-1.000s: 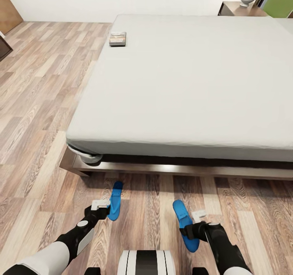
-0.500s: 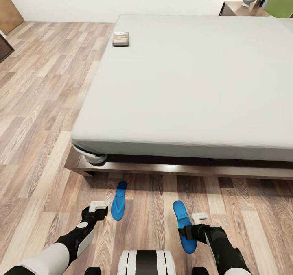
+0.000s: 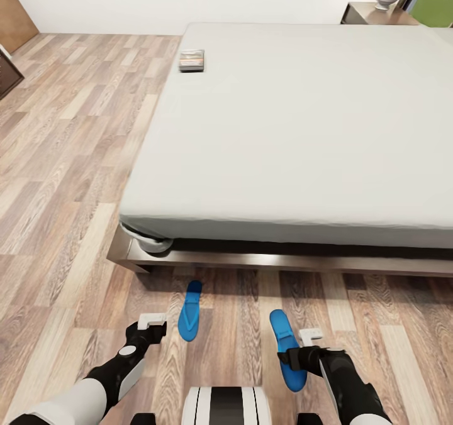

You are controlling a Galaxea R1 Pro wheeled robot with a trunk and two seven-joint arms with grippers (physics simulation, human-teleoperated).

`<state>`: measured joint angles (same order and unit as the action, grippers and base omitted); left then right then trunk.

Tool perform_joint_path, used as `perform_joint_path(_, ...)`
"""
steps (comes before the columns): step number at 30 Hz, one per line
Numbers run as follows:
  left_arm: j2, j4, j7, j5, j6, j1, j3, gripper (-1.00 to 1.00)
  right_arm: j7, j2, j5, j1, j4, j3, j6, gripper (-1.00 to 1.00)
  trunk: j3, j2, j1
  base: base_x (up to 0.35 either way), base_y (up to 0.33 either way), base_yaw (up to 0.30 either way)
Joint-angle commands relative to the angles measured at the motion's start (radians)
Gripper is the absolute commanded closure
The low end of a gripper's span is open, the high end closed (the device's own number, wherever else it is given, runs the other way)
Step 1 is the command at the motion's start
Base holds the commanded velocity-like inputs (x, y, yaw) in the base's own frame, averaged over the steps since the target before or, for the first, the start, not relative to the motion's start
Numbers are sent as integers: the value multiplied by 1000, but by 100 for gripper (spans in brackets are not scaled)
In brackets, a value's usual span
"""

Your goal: In the bedroom, move the book from the bed onto either nightstand, and place the two sandals side by side next to the bed.

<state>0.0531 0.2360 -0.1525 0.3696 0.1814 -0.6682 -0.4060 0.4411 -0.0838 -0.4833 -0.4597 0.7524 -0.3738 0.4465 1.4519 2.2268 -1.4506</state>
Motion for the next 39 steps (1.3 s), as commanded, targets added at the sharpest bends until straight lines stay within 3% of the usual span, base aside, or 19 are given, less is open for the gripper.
perform_joint_path(1,1,1,-5,7,3,0,-9,-100,10,-1,-10,-1,2,-7,3,100,1,0,0,14,165,0)
perform_joint_path(25,1,0,-3,6,4,1,-11,-100,12,9,-9,-1,2,-7,1,100,1,0,0,41,218,0)
perform_joint_path(39,2,0,-4,6,4,2,-11,-100,20,10,-9,-1,4,-7,1,100,1,0,0,27,96,0)
